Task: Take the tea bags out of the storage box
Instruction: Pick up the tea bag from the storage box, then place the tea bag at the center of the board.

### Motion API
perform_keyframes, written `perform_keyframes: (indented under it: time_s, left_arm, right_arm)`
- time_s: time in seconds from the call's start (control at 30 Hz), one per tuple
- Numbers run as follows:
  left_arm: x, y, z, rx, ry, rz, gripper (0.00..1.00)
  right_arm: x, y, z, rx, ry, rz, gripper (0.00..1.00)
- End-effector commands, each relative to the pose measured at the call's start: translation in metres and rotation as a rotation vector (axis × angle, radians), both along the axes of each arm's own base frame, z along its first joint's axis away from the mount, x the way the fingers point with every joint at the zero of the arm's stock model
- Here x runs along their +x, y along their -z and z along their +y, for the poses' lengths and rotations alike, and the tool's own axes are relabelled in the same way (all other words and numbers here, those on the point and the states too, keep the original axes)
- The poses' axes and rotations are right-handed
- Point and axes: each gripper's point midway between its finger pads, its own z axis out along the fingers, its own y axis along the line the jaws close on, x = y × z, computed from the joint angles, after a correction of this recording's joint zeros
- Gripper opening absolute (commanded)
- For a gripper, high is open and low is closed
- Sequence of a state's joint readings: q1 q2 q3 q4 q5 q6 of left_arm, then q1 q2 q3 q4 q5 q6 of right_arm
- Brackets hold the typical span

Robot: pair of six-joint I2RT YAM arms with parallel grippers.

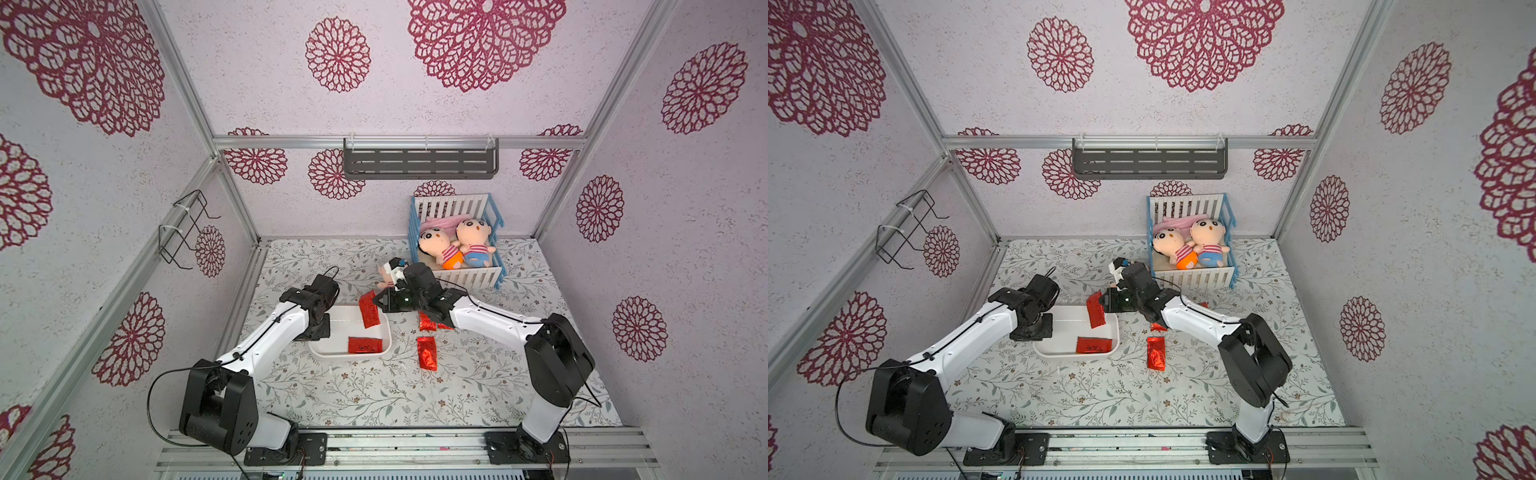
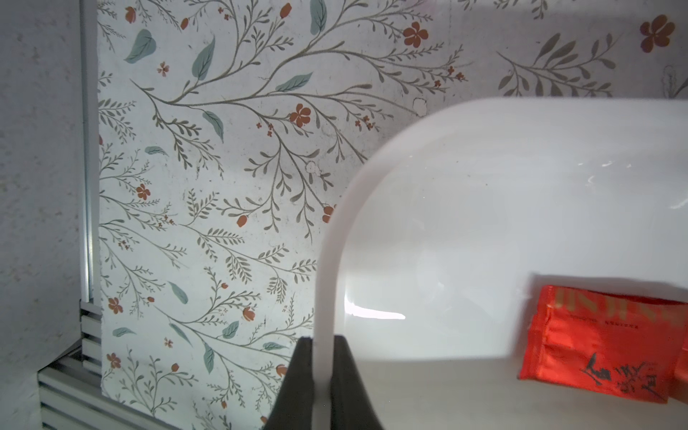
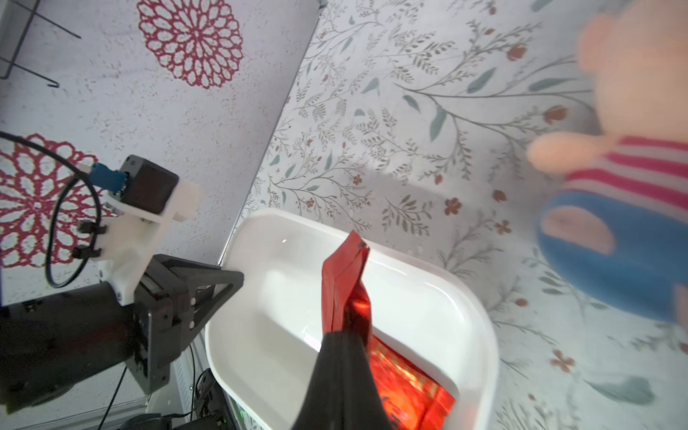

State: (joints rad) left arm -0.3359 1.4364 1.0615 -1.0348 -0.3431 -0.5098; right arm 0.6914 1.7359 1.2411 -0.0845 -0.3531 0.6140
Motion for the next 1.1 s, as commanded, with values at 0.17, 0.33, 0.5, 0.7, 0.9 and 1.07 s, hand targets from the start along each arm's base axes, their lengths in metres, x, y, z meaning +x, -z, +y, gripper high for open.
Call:
perform_keyframes:
  time_s: [0.17,0.33,0.5,0.7,0.9,1.07]
  left_arm:
    - [0.000,-0.002,0.001,0.029,0.007,0.009,0.00]
    - [0.000,-0.001,0.000,0.030,0.010,0.012,0.00]
    - [0.000,-0.002,0.000,0.028,0.008,0.010,0.00]
    - [0.000,-0.002,-0.001,0.024,0.012,0.012,0.00]
    - [-0.001,-0.002,-0.002,0.025,0.014,0.009,0.00]
    - [-0.001,-0.002,-0.002,0.026,0.017,0.011,0.00]
  right_arm:
    - [-0.013,-0.013,-0.130,-0.016,0.178,-0.033,0.00]
    - [-0.037,0.032,-0.202,-0.132,0.289,0.051,0.00]
    - [-0.055,0.066,-0.241,-0.268,0.375,0.091,0.00]
    - [-0.064,0.091,-0.241,-0.287,0.344,0.127,0.00]
    - [-0.064,0.111,-0.241,-0.312,0.334,0.167,0.00]
    - [-0.067,0.128,-0.240,-0.329,0.325,0.212,0.00]
